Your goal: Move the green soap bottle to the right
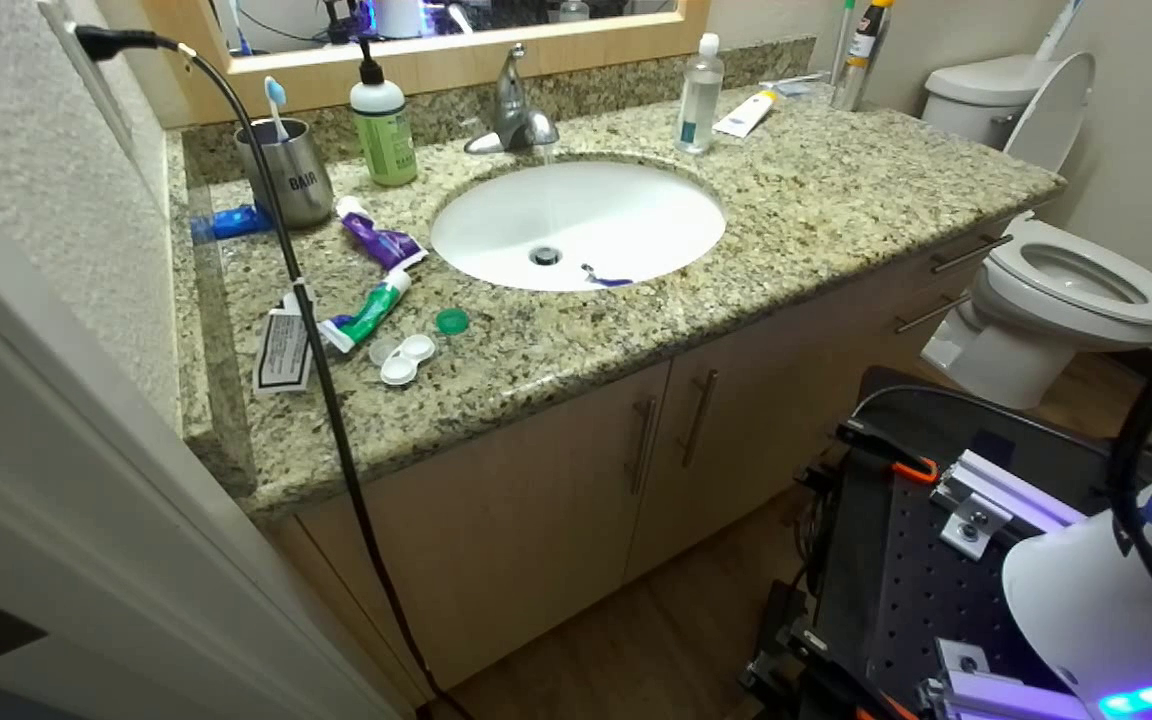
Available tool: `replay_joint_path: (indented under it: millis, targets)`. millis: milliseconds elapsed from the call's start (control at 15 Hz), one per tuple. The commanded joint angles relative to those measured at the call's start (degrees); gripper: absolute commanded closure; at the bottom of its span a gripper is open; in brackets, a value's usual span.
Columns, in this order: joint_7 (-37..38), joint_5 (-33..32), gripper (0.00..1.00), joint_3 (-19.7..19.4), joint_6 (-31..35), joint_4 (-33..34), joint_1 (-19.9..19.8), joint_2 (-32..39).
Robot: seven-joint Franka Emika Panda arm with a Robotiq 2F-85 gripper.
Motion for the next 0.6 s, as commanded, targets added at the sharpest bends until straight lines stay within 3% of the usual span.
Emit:
replay_joint_path:
  millis: [0, 67, 267, 333, 533]
  targets:
    - [-9.8, -0.6, 0.00, -0.4, -10.3, 9.4, -1.5, 6.1]
    - [-6.1, 0.5, 0.00, -0.1, -4.3, 3.1, -1.4, 2.2]
    - [-8.2, 0.0, 0.00, -0.1, -8.2, 6.3, -1.7, 4.6]
    - [-12.6, -0.4, 0.00, 0.1, -8.9, 3.9, -2.5, 2.4]
    - [-22.5, 0.7, 0.00, 1.0, -15.3, 7.7, -3.8, 5.4]
